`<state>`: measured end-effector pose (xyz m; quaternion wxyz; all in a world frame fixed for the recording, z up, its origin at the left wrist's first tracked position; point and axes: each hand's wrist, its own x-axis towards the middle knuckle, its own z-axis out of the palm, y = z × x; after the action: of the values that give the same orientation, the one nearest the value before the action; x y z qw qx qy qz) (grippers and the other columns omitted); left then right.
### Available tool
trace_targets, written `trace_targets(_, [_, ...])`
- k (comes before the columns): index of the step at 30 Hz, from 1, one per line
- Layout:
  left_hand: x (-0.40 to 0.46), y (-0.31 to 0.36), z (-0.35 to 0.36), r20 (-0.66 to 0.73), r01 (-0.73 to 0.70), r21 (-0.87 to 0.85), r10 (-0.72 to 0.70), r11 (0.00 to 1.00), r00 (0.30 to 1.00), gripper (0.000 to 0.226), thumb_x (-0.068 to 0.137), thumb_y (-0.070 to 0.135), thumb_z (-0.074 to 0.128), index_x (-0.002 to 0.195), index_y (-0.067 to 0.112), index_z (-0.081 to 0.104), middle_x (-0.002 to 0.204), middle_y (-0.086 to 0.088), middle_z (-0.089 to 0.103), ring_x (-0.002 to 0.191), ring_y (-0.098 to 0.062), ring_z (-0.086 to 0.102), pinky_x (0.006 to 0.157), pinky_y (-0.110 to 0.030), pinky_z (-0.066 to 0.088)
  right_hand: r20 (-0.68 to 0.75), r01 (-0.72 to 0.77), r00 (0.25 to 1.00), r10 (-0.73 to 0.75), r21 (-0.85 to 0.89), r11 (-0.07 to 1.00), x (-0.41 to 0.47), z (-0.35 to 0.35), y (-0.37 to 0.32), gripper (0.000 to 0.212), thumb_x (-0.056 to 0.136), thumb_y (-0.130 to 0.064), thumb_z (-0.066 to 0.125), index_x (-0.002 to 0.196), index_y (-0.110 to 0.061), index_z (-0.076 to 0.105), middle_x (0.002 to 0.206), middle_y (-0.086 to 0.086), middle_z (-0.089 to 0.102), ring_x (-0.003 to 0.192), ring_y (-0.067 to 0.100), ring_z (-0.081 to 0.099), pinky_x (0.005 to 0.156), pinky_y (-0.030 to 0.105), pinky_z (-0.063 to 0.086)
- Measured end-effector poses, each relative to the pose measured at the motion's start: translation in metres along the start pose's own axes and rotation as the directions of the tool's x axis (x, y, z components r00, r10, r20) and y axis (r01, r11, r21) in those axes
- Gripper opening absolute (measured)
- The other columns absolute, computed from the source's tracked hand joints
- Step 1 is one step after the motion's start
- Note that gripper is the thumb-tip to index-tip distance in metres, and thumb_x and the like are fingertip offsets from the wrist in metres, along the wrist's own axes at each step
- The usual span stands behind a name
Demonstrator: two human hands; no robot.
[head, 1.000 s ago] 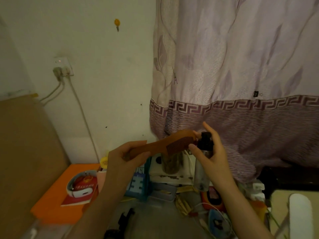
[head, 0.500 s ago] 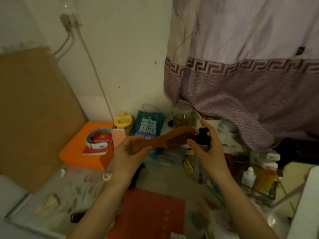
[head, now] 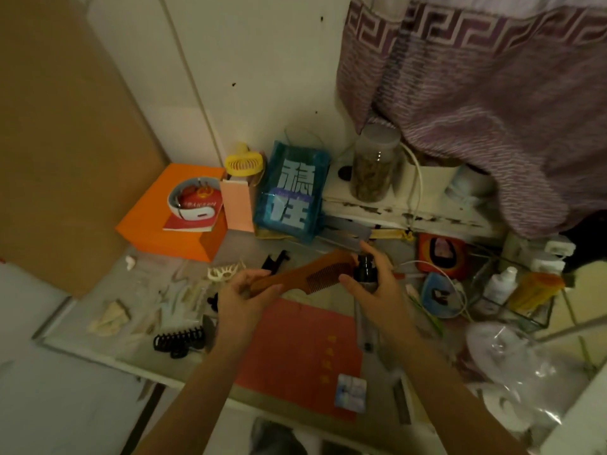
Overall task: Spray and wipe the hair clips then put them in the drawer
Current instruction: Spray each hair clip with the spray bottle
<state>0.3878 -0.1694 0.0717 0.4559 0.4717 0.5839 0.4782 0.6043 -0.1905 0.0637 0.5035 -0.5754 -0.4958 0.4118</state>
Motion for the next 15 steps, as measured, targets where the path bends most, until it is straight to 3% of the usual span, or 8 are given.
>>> trace_targets(5, [0.026, -0.043, -0.017, 0.052, 0.069, 0.11, -0.075, 0.992, 0.996, 0.028, 0.071, 0.017, 0.082, 0.077, 0.041, 0.069, 0.084, 0.022, 0.067, 0.079, 0.003, 0.064, 0.065, -0.019, 0.049, -0.042, -0.139, 0.99, 0.138, -0.024, 0.99, 0.002, 0.031, 0.033, 0.058, 0.087, -0.023, 0.067, 0.136, -0.033, 0.037, 0.116, -0.025, 0.046, 0.098, -0.011, 0.054, 0.074, 0.003, 0.046])
trace_targets(7, [0.04, -0.058, -0.023, 0.089, 0.137, 0.132, -0.15, 0.982, 0.985, 0.027, 0.072, 0.017, 0.082, 0.077, 0.04, 0.069, 0.084, 0.02, 0.067, 0.082, -0.001, 0.064, 0.07, -0.024, 0.05, -0.09, -0.195, 0.977, 0.191, -0.037, 0.98, 0.002, 0.046, 0.046, 0.059, 0.088, -0.023, 0.066, 0.14, -0.029, 0.039, 0.12, -0.016, 0.048, 0.107, 0.004, 0.054, 0.078, 0.005, 0.047])
trace_targets(9, [0.054, -0.072, -0.03, 0.108, 0.189, 0.16, -0.208, 0.969, 0.972, 0.024, 0.072, 0.016, 0.082, 0.079, 0.035, 0.07, 0.082, 0.017, 0.068, 0.084, -0.005, 0.064, 0.074, -0.029, 0.052, -0.138, -0.237, 0.964, 0.229, -0.046, 0.97, 0.0, 0.063, 0.056, 0.059, 0.088, -0.023, 0.067, 0.14, -0.029, 0.04, 0.123, -0.01, 0.051, 0.11, 0.011, 0.056, 0.085, 0.015, 0.051])
trace_targets(11, [0.07, -0.087, -0.035, 0.15, 0.219, 0.177, -0.246, 0.96, 0.958, 0.021, 0.073, 0.013, 0.081, 0.08, 0.029, 0.069, 0.085, 0.011, 0.069, 0.087, -0.012, 0.065, 0.078, -0.036, 0.054, -0.185, -0.27, 0.948, 0.26, -0.028, 0.963, 0.0, 0.079, 0.067, 0.056, 0.087, -0.019, 0.068, 0.136, -0.029, 0.042, 0.122, -0.001, 0.056, 0.103, 0.006, 0.062, 0.082, 0.02, 0.054])
trace_targets(15, [0.093, -0.112, -0.044, 0.195, 0.267, 0.219, -0.31, 0.939, 0.931, 0.024, 0.074, 0.007, 0.08, 0.078, 0.026, 0.066, 0.088, 0.001, 0.068, 0.086, -0.018, 0.066, 0.075, -0.037, 0.056, -0.268, -0.332, 0.905, 0.329, 0.037, 0.943, -0.002, 0.11, 0.09, 0.054, 0.087, -0.01, 0.068, 0.13, -0.03, 0.042, 0.113, -0.008, 0.058, 0.095, -0.013, 0.06, 0.072, 0.007, 0.048])
